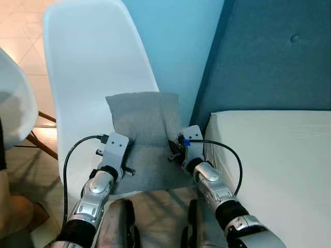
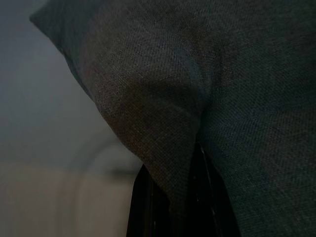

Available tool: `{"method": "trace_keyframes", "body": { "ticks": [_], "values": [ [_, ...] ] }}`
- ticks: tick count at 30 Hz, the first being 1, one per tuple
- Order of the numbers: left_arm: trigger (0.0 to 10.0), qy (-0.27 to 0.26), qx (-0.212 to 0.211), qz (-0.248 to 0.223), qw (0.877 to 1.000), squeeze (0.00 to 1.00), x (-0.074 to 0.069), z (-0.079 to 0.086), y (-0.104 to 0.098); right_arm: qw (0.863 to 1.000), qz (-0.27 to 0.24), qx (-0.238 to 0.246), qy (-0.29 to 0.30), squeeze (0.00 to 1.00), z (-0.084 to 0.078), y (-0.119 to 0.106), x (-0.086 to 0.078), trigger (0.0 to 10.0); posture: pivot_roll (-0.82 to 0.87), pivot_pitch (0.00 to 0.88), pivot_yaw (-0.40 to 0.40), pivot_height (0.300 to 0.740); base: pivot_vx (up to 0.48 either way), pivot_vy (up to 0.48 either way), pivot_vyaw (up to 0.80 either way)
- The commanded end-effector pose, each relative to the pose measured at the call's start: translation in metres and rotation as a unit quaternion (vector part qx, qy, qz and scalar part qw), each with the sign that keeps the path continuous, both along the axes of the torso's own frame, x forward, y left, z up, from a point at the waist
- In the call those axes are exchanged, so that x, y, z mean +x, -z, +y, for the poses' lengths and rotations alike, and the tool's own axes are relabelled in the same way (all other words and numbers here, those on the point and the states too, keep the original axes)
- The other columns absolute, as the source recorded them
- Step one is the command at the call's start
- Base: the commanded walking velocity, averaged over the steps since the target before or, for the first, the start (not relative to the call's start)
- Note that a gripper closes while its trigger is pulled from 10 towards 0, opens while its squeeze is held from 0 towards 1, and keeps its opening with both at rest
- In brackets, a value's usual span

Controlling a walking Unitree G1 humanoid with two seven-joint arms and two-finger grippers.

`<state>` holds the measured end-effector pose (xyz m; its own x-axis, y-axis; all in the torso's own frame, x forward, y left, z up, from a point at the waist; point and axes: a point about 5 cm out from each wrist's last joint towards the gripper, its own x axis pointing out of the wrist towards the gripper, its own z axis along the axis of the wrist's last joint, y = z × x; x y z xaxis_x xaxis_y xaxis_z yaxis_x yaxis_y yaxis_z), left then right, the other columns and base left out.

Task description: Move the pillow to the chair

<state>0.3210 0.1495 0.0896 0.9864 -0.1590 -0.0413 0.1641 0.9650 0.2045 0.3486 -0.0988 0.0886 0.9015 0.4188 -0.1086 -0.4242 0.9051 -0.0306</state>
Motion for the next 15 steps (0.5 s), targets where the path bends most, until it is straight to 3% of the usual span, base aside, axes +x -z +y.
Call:
{"method": "trace_keyframes", "body": {
  "ticks": [1, 7, 15],
  "values": [
    [10.0, -0.107, 0.023, 0.003, 0.994, 0.0, -0.001, 0.048, 0.001, 0.999, 0.013, -0.008, 0.03, 0.0, -0.018, 0.005, 0.001, 10.0, 0.07, 0.333, -0.027, 0.591, 0.0, 0.0, 0.0],
    [10.0, -0.16, 0.05, 0.003, 0.986, 0.0, 0.002, 0.068, -0.003, 1.0, 0.009, -0.017, 0.016, 0.0, -0.012, -0.002, 0.008, 10.0, 0.06, 0.349, -0.035, 0.591, 0.0, 0.0, 0.0],
    [10.0, -0.214, 0.054, -0.008, 0.975, 0.0, 0.004, 0.087, -0.011, 1.0, -0.016, 0.0, 0.0, 0.0, -0.001, -0.024, 0.02, 10.0, 0.06, 0.352, -0.04, 0.591, 0.0, 0.0, 0.0]
  ]
}}
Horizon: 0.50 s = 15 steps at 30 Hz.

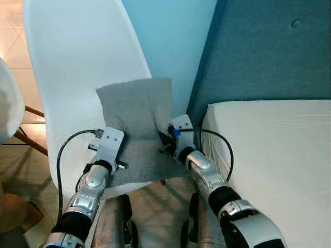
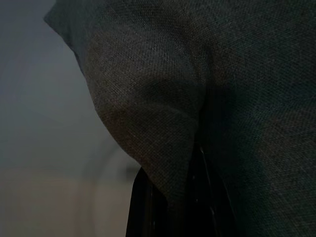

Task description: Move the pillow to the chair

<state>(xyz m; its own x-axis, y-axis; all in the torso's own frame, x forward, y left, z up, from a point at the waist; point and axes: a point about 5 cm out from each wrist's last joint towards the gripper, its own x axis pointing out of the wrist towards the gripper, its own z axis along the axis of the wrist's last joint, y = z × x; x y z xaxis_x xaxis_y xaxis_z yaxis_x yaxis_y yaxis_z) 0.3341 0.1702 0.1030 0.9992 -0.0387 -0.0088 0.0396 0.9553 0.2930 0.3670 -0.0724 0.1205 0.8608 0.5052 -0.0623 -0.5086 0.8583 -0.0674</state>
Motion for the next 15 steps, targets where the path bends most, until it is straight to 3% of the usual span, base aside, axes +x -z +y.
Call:
{"method": "trace_keyframes", "body": {
  "ticks": [1, 2, 4, 6, 8, 15],
  "values": [
    [10.0, -0.195, 0.034, 0.011, 0.98, 0.0, -0.012, 0.076, 0.003, 0.999, 0.014, 0.009, 0.035, 0.0, -0.021, 0.006, 0.002, 10.0, 0.06, 0.353, -0.039, 0.591, 0.0, 0.0, 0.0],
    [10.0, -0.195, 0.034, 0.011, 0.98, 0.0, -0.012, 0.076, 0.003, 0.999, 0.014, 0.009, 0.035, 0.0, -0.021, 0.006, 0.002, 10.0, 0.06, 0.353, -0.039, 0.591, 0.0, 0.0, 0.0],
    [10.0, -0.251, 0.065, 0.023, 0.966, 0.0, -0.019, 0.09, 0.007, 1.0, 0.023, 0.011, 0.013, 0.0, -0.012, 0.006, 0.001, 10.0, 0.06, 0.352, -0.042, 0.591, 0.0, 0.0, 0.0],
    [10.0, -0.281, 0.076, 0.039, 0.956, 0.12, -0.027, 0.1, 0.012, 1.0, 0.022, 0.003, -0.018, 0.0, -0.001, 0.009, -0.003, 10.0, 0.07, 0.357, -0.046, 0.591, 0.0, 0.0, 0.0],
    [10.0, -0.282, 0.084, 0.039, 0.955, 0.17, -0.029, 0.103, 0.012, 0.999, 0.022, 0.011, -0.033, 0.0, 0.004, 0.009, -0.005, 10.0, 0.07, 0.358, -0.048, 0.591, 0.0, 0.0, 0.0],
    [10.0, -0.291, 0.096, 0.047, 0.951, 0.17, -0.032, 0.111, 0.011, 0.995, 0.031, 0.019, -0.088, 0.0, 0.019, 0.014, -0.013, 10.0, 0.08, 0.361, -0.049, 0.591, 0.0, 0.0, 0.0]
  ]
}}
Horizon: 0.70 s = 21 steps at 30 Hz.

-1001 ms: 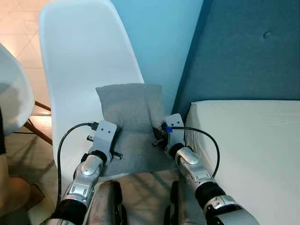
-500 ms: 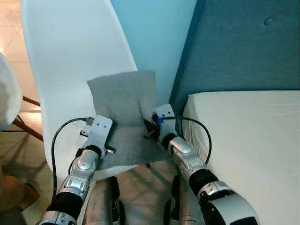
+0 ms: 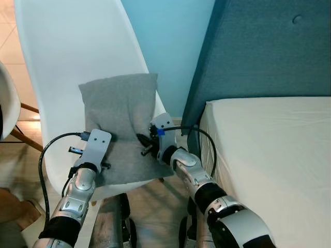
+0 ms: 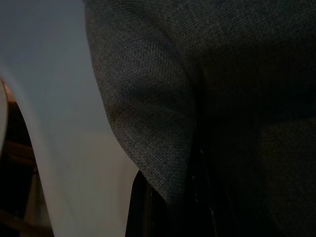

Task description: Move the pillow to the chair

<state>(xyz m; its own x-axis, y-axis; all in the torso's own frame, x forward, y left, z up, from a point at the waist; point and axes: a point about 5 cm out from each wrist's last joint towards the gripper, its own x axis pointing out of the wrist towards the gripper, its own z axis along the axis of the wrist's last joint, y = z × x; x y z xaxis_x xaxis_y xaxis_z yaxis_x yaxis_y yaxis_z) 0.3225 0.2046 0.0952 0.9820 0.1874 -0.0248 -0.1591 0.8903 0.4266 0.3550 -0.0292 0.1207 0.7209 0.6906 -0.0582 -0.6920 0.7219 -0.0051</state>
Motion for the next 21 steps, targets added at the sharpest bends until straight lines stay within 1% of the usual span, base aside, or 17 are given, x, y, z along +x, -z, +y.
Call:
{"method": "trace_keyframes", "body": {
  "ticks": [1, 3, 4, 5, 6, 7, 15, 21],
  "values": [
    [10.0, -0.184, 0.028, 0.024, 0.982, 0.16, -0.0207, 0.0764, 0.0036, 1.0, 0.012, -0.016, 0.023, 0.0, -0.0222, 0.0158, -0.0018, 10.0, 0.08, 0.36, -0.048, 0.591, 0.0, 0.0, 0.0],
    [10.0, -0.183, 0.028, 0.023, 0.982, 0.16, -0.0207, 0.0764, 0.0035, 0.999, 0.012, -0.022, 0.022, 0.0, -0.021, 0.0166, -0.0022, 10.0, 0.08, 0.361, -0.048, 0.591, 0.0, 0.0, 0.0],
    [10.0, -0.18, 0.028, 0.021, 0.983, 0.46, -0.0204, 0.075, 0.0027, 0.999, 0.011, -0.031, 0.034, 0.36, -0.0206, 0.0176, -0.0014, 10.0, 0.08, 0.362, -0.047, 0.591, 0.0, 0.0, 0.0],
    [10.0, -0.179, 0.026, 0.02, 0.983, 0.46, -0.0202, 0.0745, 0.0024, 0.999, 0.012, -0.033, 0.038, 0.36, -0.0208, 0.0176, -0.0009, 10.0, 0.08, 0.362, -0.047, 0.591, 0.0, 0.0, 0.0],
    [10.0, -0.179, 0.024, 0.019, 0.983, 0.79, -0.0201, 0.0742, 0.0023, 0.999, 0.012, -0.03, 0.041, 1.0, -0.0208, 0.0172, -0.0006, 10.0, 0.08, 0.361, -0.046, 0.591, 0.0, 0.0, 0.0],
    [10.0, -0.178, 0.018, 0.017, 0.984, 1.0, -0.02, 0.0738, 0.0022, 0.999, 0.011, -0.026, 0.041, 1.0, -0.0207, 0.0165, -0.0003, 10.0, 0.08, 0.362, -0.045, 0.591, 0.0, 0.0, 0.0],
    [10.0, -0.179, 0.012, 0.017, 0.984, 1.0, -0.022, 0.0768, 0.0021, 0.999, 0.006, -0.009, 0.031, 1.0, -0.0183, 0.0106, 0.0011, 10.0, 0.09, 0.354, -0.04, 0.591, 0.0, 0.0, 0.0],
    [10.0, -0.184, 0.008, 0.015, 0.983, 1.0, -0.023, 0.08, 0.0012, 0.999, 0.001, -0.012, 0.034, 1.0, -0.0208, 0.0107, 0.0016, 10.0, 0.09, 0.344, -0.042, 0.591, 0.0, 0.0, 0.0]
  ]
}}
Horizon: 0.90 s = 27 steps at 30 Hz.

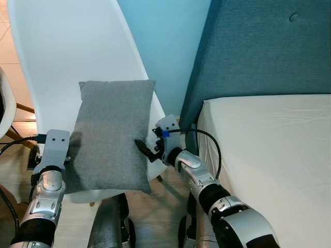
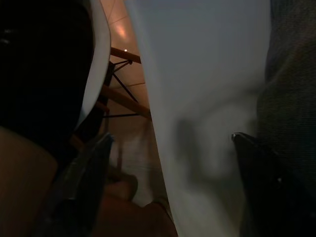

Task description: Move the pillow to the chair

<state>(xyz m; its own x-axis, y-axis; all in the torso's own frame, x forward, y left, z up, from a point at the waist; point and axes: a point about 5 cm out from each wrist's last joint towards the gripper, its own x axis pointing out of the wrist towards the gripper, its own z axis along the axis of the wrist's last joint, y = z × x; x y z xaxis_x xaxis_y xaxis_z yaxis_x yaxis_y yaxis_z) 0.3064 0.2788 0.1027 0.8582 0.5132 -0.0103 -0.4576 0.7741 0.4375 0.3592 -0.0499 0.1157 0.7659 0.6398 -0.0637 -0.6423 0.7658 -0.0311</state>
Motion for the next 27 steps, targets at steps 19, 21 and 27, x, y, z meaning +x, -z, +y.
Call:
{"method": "trace_keyframes", "body": {
  "ticks": [19, 21, 27],
  "values": [
    [10.0, 0.17, -0.152, -0.2, 0.953, 0.0, -0.013, -0.029, -0.058, 0.993, -0.074, 0.044, 0.08, 0.0, -0.058, -0.014, 0.0, 10.0, 0.09, 0.196, -0.047, 0.591, 0.0, 0.0, 0.0],
    [10.0, 0.175, -0.153, -0.189, 0.954, 0.0, -0.014, -0.035, -0.054, 0.992, -0.08, 0.041, 0.09, 0.0, -0.059, -0.011, -0.004, 10.0, 0.09, 0.185, -0.049, 0.591, 0.0, 0.0, 0.0],
    [10.0, 0.226, -0.173, -0.118, 0.951, 0.0, -0.019, -0.069, -0.021, 0.985, -0.078, 0.031, 0.15, 0.0, -0.065, 0.006, -0.014, 10.0, 0.08, 0.136, -0.046, 0.591, 0.0, 0.0, 0.0]
  ]
}}
